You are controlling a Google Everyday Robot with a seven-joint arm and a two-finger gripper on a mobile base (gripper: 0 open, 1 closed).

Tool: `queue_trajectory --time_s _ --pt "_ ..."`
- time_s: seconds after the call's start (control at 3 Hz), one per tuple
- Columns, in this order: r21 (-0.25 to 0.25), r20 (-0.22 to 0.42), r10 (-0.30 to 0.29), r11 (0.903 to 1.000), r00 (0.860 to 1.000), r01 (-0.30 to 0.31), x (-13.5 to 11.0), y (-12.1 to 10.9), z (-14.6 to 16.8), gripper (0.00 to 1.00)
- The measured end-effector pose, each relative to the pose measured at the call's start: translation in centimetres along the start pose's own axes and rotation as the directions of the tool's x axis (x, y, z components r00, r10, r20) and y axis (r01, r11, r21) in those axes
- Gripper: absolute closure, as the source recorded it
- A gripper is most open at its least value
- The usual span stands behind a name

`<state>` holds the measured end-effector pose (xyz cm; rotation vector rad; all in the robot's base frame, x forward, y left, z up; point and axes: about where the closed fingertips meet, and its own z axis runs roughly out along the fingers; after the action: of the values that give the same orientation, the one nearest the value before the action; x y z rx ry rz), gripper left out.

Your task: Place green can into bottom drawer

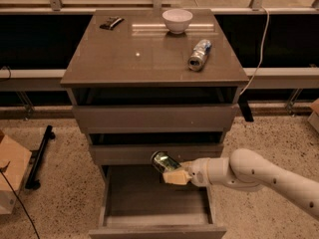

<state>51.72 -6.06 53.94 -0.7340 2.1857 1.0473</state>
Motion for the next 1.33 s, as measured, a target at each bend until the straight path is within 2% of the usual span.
queue_trajectory --time_s 0.67,1.33 --pt "-0.034 -0.002 0.096 0.9948 0.995 -0.096 4.1 -3.6 3.7 1.00" --pt "-0.083 0.003 0.209 0.9745 0.978 -0.209 8.2 -8.0 7.3 1.00"
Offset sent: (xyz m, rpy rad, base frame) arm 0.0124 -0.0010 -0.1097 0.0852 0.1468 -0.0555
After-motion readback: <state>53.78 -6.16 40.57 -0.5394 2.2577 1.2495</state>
